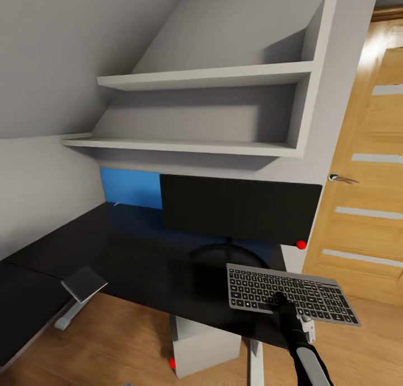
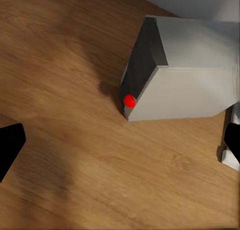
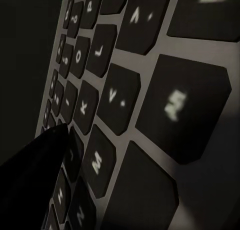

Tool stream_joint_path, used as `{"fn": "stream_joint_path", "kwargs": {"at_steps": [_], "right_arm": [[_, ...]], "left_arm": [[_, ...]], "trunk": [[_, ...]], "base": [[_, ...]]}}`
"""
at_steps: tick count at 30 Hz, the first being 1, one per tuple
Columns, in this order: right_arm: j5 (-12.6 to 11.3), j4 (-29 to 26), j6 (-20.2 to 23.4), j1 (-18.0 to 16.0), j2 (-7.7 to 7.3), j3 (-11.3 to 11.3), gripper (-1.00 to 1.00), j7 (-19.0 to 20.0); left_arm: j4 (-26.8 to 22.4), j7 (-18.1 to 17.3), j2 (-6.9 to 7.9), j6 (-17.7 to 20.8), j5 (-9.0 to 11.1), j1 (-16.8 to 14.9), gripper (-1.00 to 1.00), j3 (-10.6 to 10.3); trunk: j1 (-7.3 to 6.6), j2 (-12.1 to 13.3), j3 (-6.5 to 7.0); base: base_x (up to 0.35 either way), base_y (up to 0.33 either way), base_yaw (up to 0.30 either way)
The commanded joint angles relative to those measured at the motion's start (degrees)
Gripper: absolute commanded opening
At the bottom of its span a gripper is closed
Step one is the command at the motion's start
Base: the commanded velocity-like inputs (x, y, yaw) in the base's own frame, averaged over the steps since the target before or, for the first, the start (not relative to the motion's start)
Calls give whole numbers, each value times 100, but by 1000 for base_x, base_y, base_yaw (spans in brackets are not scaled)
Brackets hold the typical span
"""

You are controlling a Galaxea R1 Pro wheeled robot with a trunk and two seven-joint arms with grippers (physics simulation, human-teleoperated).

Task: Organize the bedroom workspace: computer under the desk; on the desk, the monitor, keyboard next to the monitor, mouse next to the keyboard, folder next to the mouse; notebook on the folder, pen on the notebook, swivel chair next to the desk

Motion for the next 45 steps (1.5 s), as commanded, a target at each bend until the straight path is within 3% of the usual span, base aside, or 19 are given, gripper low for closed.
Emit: {"fn": "stream_joint_path", "kwargs": {"at_steps": [1,18,35,39,42,45], "right_arm": [[-60,4,11,-7,5,-15,-100,30],[-61,5,17,-7,0,-15,-100,23],[-61,4,49,-7,-12,-6,-100,36],[-61,4,46,-7,-12,-6,-100,39],[-61,4,43,-7,-12,-6,-100,72],[-68,4,45,-7,-12,-6,-100,91]], "left_arm": [[5,-28,2,-16,61,-3,100,-47],[5,-28,2,-23,61,-5,100,-46],[5,-28,8,-24,65,-5,100,-46],[5,-22,39,-21,69,-3,100,-46],[5,-22,145,-14,67,14,100,-46],[5,104,202,-21,69,189,100,-46]], "trunk": [[0,-5,-10],[0,-5,-50],[0,-5,-69],[0,-5,-69],[0,-5,-69],[0,-5,-69]], "base": [[0,0,-241],[0,6,-228],[0,93,-29],[0,1,0],[0,0,0],[0,0,0]]}}
